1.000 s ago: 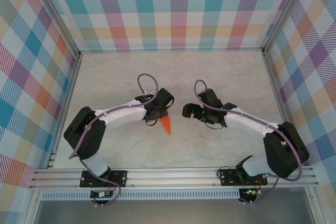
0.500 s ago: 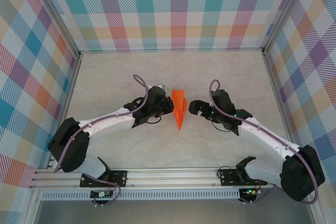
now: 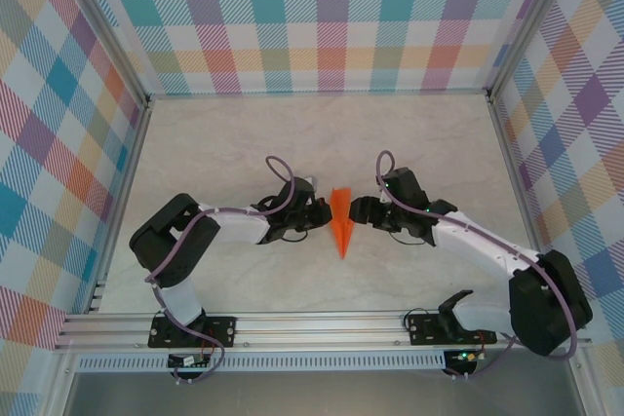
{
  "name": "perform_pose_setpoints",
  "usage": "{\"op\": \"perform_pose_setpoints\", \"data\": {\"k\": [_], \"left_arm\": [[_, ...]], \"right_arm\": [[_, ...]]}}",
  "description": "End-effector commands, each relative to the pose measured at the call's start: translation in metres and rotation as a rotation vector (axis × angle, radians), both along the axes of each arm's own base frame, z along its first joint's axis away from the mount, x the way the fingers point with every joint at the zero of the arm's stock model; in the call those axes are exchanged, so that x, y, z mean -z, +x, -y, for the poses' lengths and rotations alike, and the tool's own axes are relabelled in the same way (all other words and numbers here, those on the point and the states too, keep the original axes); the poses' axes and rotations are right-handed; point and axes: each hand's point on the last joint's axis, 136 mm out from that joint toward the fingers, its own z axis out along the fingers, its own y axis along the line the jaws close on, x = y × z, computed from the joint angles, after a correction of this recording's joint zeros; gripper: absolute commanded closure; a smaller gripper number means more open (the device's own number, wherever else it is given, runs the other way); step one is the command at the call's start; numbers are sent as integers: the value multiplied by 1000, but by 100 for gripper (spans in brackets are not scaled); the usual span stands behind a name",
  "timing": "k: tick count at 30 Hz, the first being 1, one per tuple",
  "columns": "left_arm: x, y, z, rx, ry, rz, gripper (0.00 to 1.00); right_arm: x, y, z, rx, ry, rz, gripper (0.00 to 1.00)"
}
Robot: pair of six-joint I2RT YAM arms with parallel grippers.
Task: Fold a paper plane with a square sheet of paper (pick it up from the middle)
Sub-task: Move the paper plane to the top-center of the table.
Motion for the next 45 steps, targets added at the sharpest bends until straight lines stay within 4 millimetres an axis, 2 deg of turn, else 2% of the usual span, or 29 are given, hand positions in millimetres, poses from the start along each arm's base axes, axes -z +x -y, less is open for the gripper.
{"op": "perform_pose_setpoints", "data": {"k": [1,4,8,9,21,34,38,41,43,45], "left_arm": [[0,8,-7,-32,0,14,100],[3,7,-14,-45,18,8,100],[9,5,-16,-46,33,-5,100],[10,5,-17,-49,36,-8,100],[13,5,-19,-54,47,-14,100],[13,4,-19,-50,43,-16,100],[12,5,-20,-54,46,-14,100],[9,5,-23,-64,52,-14,100],[6,5,-28,-77,63,-12,95],[3,5,-35,-98,82,-11,86]], "right_arm": [[1,0,-12,-46,-24,-16,37],[9,1,-19,-61,-66,-33,41],[19,2,-27,-87,-134,-36,53],[22,1,-28,-87,-153,-44,54],[42,-1,-39,-118,-210,-84,46],[53,-3,-56,-170,-213,-117,53],[59,-2,-53,-161,-242,-123,62],[60,0,-48,-140,-272,-125,76],[58,2,-45,-126,-298,-114,85],[55,4,-42,-117,-332,-101,90]]}}
